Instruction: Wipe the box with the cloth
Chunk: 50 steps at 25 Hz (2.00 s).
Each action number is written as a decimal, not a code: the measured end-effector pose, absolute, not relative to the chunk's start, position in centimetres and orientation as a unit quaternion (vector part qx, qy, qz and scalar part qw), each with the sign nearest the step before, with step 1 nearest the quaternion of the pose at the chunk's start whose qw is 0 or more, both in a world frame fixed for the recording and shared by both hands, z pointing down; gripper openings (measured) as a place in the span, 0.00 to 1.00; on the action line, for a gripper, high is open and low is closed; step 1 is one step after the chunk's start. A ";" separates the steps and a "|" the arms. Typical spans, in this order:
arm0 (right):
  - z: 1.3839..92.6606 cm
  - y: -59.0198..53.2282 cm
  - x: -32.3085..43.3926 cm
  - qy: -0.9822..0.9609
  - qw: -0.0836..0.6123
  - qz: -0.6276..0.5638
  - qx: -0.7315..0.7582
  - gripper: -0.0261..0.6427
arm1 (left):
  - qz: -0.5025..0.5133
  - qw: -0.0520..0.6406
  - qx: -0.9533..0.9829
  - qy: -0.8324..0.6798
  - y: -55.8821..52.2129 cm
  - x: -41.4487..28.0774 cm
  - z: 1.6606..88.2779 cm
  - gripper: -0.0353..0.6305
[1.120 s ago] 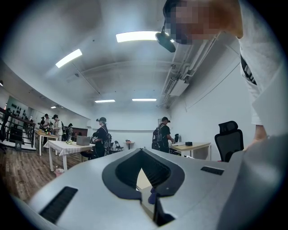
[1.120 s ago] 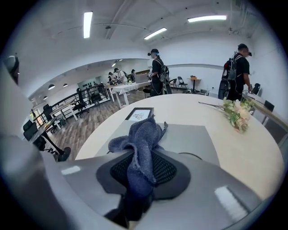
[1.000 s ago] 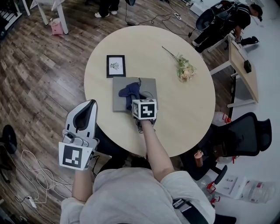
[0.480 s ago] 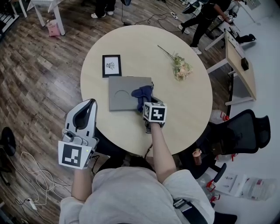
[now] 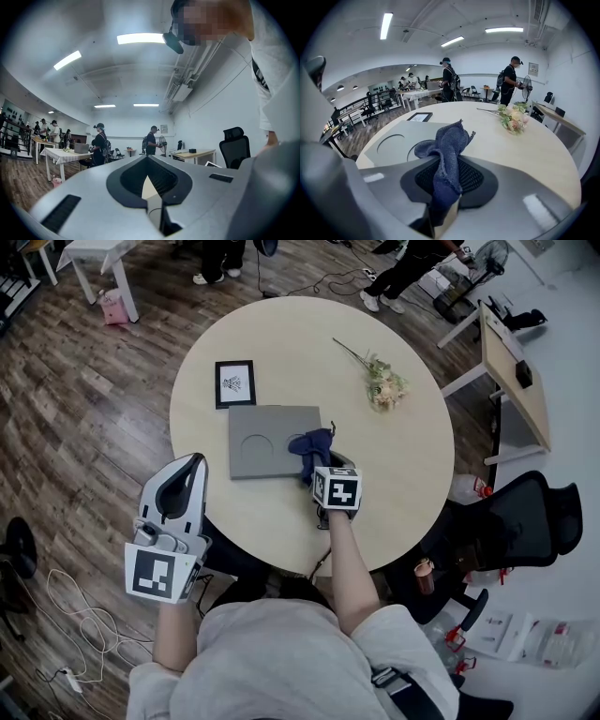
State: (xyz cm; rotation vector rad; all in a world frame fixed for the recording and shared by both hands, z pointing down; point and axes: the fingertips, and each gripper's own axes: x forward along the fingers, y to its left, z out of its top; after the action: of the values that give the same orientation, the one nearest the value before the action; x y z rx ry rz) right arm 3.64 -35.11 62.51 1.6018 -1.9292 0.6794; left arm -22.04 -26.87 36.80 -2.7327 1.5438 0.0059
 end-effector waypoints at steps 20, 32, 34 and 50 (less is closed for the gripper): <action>60.0 -32.9 4.8 -0.748 0.224 0.233 0.580 0.18 | 0.007 0.013 -0.864 0.504 -24.7 -18.2 34.6 0.06; 52.7 -29.0 5.2 -0.804 0.151 0.174 0.549 0.19 | 0.039 0.049 -0.855 0.515 -22.6 -15.3 31.0 0.06; 51.5 -28.4 5.5 -0.810 0.145 0.158 0.546 0.19 | 0.039 0.054 -0.855 0.514 -22.0 -14.6 30.7 0.06; 41.7 -23.8 8.3 -0.841 0.090 0.045 0.532 0.19 | 0.054 0.077 -0.847 0.523 -18.2 -10.1 28.1 0.06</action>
State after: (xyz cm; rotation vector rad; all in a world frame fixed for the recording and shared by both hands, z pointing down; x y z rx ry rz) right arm 8.34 -23.78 41.73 1.5814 -2.4997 0.1352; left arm -10.09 -18.19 28.14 -2.5380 1.5688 0.1629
